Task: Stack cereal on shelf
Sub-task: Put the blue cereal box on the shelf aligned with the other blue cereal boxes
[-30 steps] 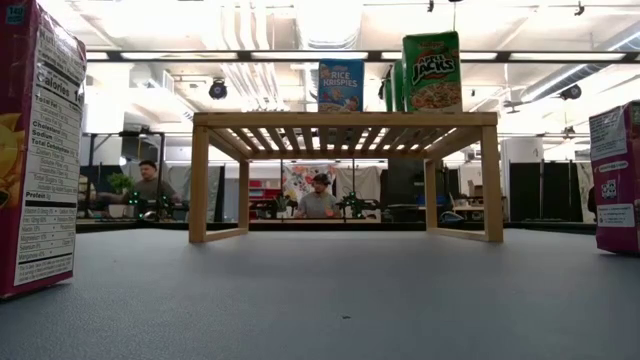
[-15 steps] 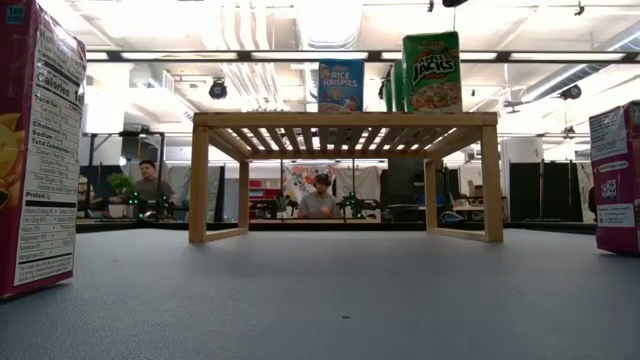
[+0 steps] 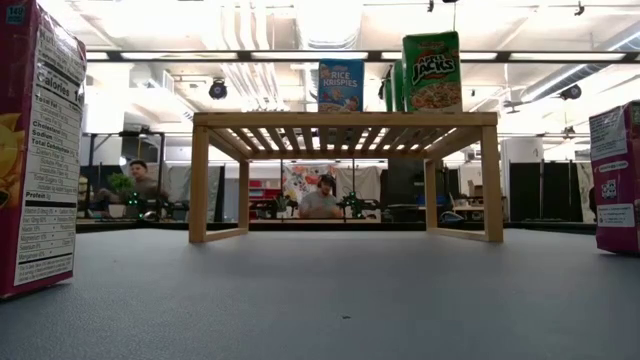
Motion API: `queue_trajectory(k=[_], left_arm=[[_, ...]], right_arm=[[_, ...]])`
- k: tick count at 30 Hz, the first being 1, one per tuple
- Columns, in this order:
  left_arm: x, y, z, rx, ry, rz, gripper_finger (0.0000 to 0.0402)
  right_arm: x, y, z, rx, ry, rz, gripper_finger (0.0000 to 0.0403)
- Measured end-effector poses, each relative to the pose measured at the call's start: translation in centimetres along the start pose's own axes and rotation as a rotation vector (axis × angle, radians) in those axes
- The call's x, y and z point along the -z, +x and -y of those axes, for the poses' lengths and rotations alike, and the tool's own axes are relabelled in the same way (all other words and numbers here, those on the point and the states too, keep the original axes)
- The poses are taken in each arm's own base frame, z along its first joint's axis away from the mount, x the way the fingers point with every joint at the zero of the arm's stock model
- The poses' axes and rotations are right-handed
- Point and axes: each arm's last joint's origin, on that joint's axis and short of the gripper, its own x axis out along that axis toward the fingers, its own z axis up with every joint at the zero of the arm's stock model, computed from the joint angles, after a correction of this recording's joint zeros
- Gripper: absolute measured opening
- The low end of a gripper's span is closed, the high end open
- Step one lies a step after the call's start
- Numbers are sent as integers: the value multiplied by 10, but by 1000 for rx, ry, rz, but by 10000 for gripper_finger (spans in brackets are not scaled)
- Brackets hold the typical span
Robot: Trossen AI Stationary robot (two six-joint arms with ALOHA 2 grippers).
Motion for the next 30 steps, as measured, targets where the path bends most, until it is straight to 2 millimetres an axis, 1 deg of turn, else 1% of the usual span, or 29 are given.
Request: queue_trajectory(k=[12, 16, 20, 23, 30], left_arm=[[0, -1, 0, 8, 25, -1, 316], [-1, -8, 2, 33, 25, 5, 315], [-4, -15, 6, 56, 49, 70, 315], [-3, -11, 7, 35, 55, 53, 315], [2, 10, 11, -32, 89, -65, 312]], right_arm=[[0, 0, 0, 0, 0, -1, 247], [0, 0, 0, 0, 2, 0, 247], [0, 0, 0, 0, 4, 0, 247], [0, 0, 0, 0, 7, 1, 247], [2, 2, 0, -3, 10, -8, 247]])
